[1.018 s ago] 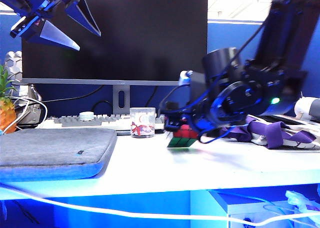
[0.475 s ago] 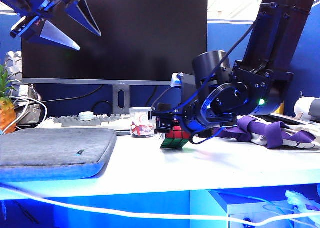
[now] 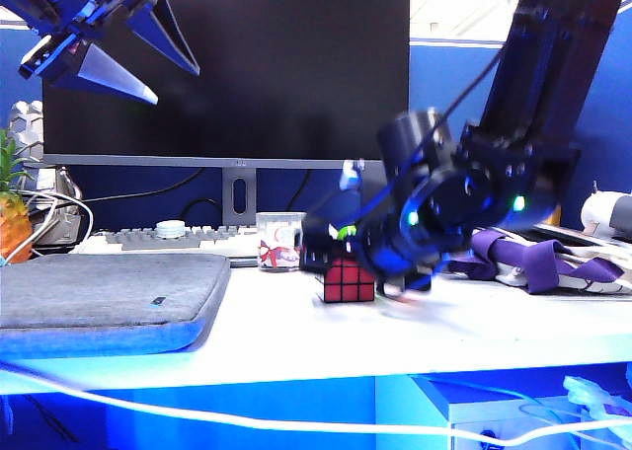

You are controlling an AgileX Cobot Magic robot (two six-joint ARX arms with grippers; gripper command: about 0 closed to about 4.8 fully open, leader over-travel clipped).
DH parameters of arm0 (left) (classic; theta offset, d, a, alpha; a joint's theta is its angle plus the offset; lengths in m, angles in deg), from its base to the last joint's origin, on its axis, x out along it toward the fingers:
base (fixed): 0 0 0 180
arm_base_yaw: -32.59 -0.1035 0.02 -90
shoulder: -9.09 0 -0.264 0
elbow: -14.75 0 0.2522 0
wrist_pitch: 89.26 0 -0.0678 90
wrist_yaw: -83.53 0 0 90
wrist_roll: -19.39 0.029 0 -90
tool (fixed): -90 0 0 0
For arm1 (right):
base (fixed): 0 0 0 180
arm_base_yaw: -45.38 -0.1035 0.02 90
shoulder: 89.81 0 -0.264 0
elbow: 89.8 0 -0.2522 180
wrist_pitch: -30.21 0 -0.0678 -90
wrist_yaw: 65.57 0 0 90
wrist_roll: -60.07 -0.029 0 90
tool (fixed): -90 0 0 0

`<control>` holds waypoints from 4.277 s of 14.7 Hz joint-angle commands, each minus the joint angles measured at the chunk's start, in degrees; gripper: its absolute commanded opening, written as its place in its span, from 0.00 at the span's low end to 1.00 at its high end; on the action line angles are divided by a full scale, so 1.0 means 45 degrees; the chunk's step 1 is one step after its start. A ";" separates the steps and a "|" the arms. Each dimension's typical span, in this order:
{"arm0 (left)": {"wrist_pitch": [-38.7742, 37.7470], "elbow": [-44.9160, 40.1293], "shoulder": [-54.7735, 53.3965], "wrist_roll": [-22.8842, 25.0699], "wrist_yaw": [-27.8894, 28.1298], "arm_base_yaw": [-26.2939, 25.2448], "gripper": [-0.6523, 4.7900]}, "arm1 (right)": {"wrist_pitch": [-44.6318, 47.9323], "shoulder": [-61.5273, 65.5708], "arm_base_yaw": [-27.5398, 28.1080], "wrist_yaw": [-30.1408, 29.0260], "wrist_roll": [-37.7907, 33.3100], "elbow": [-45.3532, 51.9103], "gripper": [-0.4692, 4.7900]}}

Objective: Rotate the Rubik's Cube so that its red face is facing towards you.

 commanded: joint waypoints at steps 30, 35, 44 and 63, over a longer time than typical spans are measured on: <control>-0.2550 -0.6688 1.4775 0.0015 0.3735 0.0015 0.11 | -1.0370 -1.9904 -0.5649 0.4692 -0.0243 1.0744 0.09; -0.0933 -0.8738 1.4775 0.1127 0.3793 0.0015 0.11 | -0.9831 -1.9914 -0.5489 0.4415 0.0515 1.1526 0.09; -0.0646 -0.9194 1.4824 0.1710 0.2817 0.0010 0.18 | -0.9534 -1.9924 -0.5503 0.4405 0.0442 1.1880 0.09; -0.1360 -0.9753 1.5664 0.0442 0.1530 -0.3973 0.17 | -1.0312 -2.7209 0.4901 0.2667 0.0442 1.2813 0.09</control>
